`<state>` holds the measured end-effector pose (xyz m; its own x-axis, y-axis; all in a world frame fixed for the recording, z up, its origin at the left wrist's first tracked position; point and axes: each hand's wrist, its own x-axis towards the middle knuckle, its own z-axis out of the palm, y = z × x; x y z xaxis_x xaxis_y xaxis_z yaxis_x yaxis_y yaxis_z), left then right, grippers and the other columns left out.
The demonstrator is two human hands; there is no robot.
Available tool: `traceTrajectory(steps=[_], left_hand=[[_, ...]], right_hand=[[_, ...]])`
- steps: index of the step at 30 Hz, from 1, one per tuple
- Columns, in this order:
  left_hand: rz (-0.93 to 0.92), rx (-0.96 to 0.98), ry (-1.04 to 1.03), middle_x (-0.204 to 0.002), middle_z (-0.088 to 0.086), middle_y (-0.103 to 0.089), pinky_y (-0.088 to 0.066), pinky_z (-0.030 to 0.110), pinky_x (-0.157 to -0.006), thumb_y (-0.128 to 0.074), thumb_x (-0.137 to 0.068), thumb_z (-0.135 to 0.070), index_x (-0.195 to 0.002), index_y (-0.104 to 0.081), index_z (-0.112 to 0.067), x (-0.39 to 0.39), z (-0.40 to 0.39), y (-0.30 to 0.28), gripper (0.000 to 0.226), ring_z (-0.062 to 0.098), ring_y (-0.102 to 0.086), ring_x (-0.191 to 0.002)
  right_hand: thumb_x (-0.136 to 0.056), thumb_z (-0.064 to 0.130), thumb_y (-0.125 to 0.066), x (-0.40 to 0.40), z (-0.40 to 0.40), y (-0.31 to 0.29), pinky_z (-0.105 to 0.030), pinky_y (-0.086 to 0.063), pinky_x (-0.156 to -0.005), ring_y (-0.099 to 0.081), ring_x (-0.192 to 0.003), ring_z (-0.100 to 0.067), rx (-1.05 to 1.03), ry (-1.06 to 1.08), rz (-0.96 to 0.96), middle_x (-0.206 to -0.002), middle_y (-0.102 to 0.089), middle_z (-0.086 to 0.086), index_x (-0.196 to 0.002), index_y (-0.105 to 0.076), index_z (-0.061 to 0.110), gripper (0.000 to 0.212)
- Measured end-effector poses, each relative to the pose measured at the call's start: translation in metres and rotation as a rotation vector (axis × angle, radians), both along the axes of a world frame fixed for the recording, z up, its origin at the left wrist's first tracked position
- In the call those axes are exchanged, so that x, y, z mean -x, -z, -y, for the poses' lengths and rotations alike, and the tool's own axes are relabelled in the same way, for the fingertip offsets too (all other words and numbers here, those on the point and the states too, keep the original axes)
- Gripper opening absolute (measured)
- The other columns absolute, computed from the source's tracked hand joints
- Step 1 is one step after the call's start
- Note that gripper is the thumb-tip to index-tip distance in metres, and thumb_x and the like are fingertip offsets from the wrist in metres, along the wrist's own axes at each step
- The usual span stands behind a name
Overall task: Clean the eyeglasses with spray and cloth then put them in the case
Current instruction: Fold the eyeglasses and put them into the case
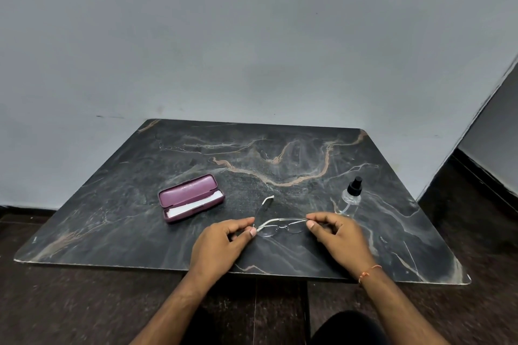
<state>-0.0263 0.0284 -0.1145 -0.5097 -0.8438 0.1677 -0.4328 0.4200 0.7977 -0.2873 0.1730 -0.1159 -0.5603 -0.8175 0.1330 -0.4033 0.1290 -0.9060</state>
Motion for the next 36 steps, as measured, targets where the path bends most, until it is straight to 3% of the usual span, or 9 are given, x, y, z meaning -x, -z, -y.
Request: traceTrajectory(steps=[7,11,14,16,20,25,28,32,36], left_hand=[[0.026,-0.037,0.017,-0.092,-0.028,-0.080,-0.063,0.033,-0.086,-0.077,-0.094,-0.056,-0.099,-0.072,-0.073,-0.001,0.004,0.003,0.018,-0.004,-0.075,-0.087],[0.035,-0.039,0.065,-0.099,-0.034,-0.078,-0.062,0.033,-0.089,-0.076,-0.098,-0.048,-0.107,-0.078,-0.061,-0.001,0.005,0.002,0.016,-0.003,-0.074,-0.094],[0.028,-0.060,0.089,-0.102,-0.034,-0.078,-0.061,0.037,-0.093,-0.077,-0.099,-0.043,-0.104,-0.080,-0.058,-0.002,0.005,0.000,0.016,0.001,-0.075,-0.097],[0.029,-0.059,0.101,-0.104,-0.034,-0.078,-0.061,0.037,-0.094,-0.076,-0.099,-0.042,-0.102,-0.079,-0.059,-0.003,0.005,-0.001,0.017,-0.001,-0.075,-0.098],[0.034,-0.039,0.112,-0.105,-0.034,-0.078,-0.060,0.031,-0.095,-0.075,-0.101,-0.042,-0.108,-0.081,-0.053,-0.003,0.007,0.000,0.015,-0.007,-0.073,-0.099],[0.042,-0.009,0.160,-0.099,-0.035,-0.076,-0.055,0.020,-0.090,-0.075,-0.102,-0.036,-0.113,-0.084,-0.046,-0.003,0.009,0.000,0.017,-0.010,-0.071,-0.098],[0.045,0.001,0.171,-0.097,-0.035,-0.076,-0.051,0.014,-0.086,-0.075,-0.103,-0.035,-0.114,-0.085,-0.042,-0.006,0.011,-0.002,0.017,-0.011,-0.071,-0.098],[-0.023,0.039,0.049,-0.101,-0.026,-0.080,-0.054,0.018,-0.088,-0.074,-0.103,-0.032,-0.109,-0.086,-0.036,-0.012,0.016,-0.006,0.014,-0.008,-0.072,-0.098],[-0.120,0.304,-0.235,-0.099,-0.022,-0.075,-0.053,0.029,-0.080,-0.075,-0.100,-0.029,-0.107,-0.081,-0.030,-0.042,0.037,-0.012,0.009,0.001,-0.069,-0.091]], right_hand=[[-0.094,0.022,-0.082,-0.001,-0.003,-0.005,-0.031,-0.046,-0.068,-0.052,-0.066,-0.019,-0.003,-0.067,0.053,-0.066,-0.058,-0.004,-0.100,-0.084,0.032,0.011],[-0.094,0.025,-0.083,-0.002,-0.003,-0.005,-0.018,-0.044,-0.063,-0.049,-0.062,-0.010,0.000,-0.077,0.035,-0.065,-0.061,0.005,-0.100,-0.084,0.041,0.017],[-0.093,0.022,-0.084,-0.002,-0.003,-0.005,-0.024,-0.053,-0.073,-0.063,-0.071,-0.024,0.016,-0.076,-0.015,-0.087,-0.078,0.009,-0.096,-0.085,0.035,0.014],[-0.092,0.021,-0.084,-0.003,-0.004,-0.006,-0.028,-0.056,-0.082,-0.070,-0.084,-0.028,0.022,-0.074,-0.031,-0.100,-0.080,0.006,-0.096,-0.085,0.032,0.012],[-0.096,0.024,-0.081,-0.006,-0.006,-0.007,-0.028,-0.055,-0.078,-0.065,-0.077,-0.014,-0.032,-0.089,0.007,-0.092,-0.079,-0.011,-0.100,-0.083,0.033,0.010],[-0.096,0.015,-0.080,-0.007,-0.009,-0.009,-0.011,-0.054,-0.082,-0.077,-0.091,-0.006,-0.030,-0.111,0.023,-0.096,-0.084,0.010,-0.109,-0.084,0.026,0.017],[-0.096,0.016,-0.080,-0.008,-0.009,-0.011,-0.005,-0.049,-0.083,-0.075,-0.095,0.005,-0.045,-0.119,-0.001,-0.099,-0.083,0.021,-0.105,-0.085,0.028,0.016],[-0.095,0.015,-0.081,-0.007,-0.009,-0.010,-0.006,-0.050,-0.083,-0.076,-0.096,0.002,-0.031,-0.110,0.034,-0.099,-0.083,0.017,-0.101,-0.085,0.030,0.017],[-0.095,0.015,-0.081,-0.004,-0.009,-0.008,-0.009,-0.053,-0.084,-0.077,-0.096,-0.002,-0.022,-0.105,0.054,-0.099,-0.084,0.014,-0.099,-0.086,0.031,0.017]])
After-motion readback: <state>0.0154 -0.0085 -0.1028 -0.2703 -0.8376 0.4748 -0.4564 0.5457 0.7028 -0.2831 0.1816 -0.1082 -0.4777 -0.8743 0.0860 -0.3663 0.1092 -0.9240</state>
